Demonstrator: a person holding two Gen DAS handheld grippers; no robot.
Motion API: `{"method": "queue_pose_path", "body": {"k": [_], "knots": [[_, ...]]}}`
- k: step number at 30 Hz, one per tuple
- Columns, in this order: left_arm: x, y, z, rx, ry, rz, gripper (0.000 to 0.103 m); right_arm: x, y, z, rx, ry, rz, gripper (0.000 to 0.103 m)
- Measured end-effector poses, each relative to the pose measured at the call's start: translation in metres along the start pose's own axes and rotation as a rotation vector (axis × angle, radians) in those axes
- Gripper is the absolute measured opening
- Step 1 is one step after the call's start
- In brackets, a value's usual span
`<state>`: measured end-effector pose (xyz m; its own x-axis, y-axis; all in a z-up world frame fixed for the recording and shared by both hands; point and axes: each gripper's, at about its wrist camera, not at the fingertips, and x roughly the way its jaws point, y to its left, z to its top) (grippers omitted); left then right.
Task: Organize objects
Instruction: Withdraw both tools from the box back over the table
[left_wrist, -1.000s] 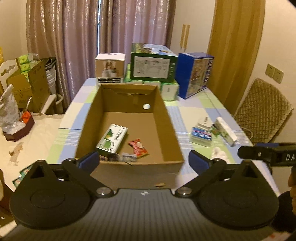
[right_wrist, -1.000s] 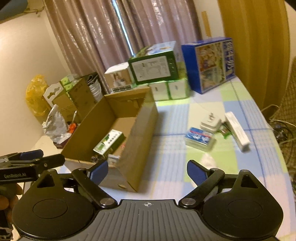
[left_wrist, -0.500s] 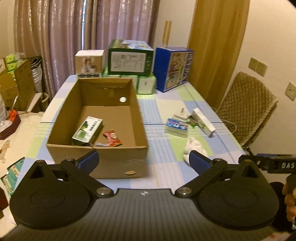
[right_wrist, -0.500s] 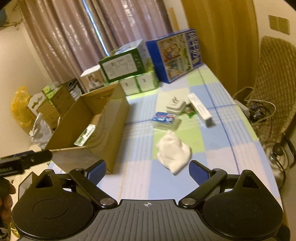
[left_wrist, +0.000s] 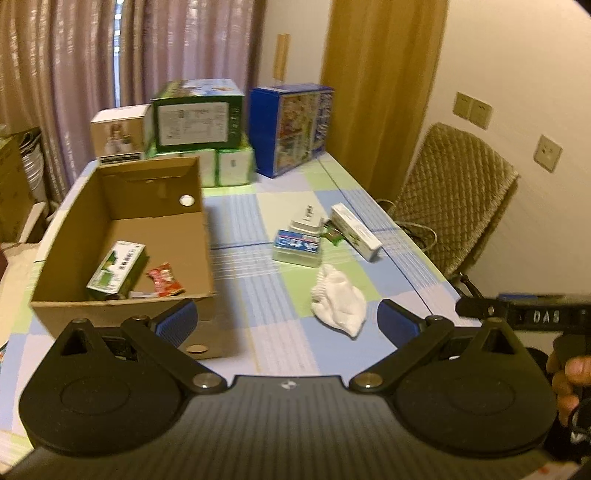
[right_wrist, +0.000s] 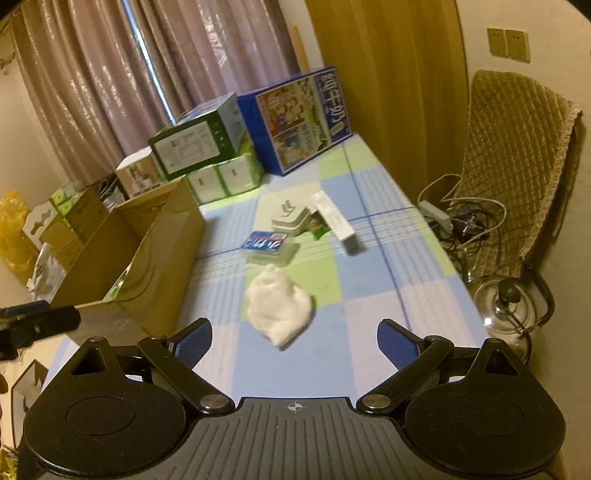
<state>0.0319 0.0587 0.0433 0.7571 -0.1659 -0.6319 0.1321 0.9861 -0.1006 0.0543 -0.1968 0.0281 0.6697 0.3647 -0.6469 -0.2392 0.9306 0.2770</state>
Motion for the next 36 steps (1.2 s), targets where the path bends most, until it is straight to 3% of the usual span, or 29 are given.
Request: {"method": "queue_pose_path", "body": {"k": [11, 17, 36], "knots": [[0.057, -0.046, -0.002, 0.089, 0.063, -0.046, 0.101, 0.009, -0.038, 0.008, 0.016, -0.017, -0.043, 0.094], [0.092, -0.057, -0.006, 0.075, 0.114, -0.059, 0.101, 0.025, -0.049, 0.012, -0.028, 0.001, -0.080, 0.094], [0.181, -0.064, -0.009, 0.044, 0.198, -0.042, 0.092, 0.083, -0.065, 0.036, -0.083, 0.082, -0.078, 0.093]]}}
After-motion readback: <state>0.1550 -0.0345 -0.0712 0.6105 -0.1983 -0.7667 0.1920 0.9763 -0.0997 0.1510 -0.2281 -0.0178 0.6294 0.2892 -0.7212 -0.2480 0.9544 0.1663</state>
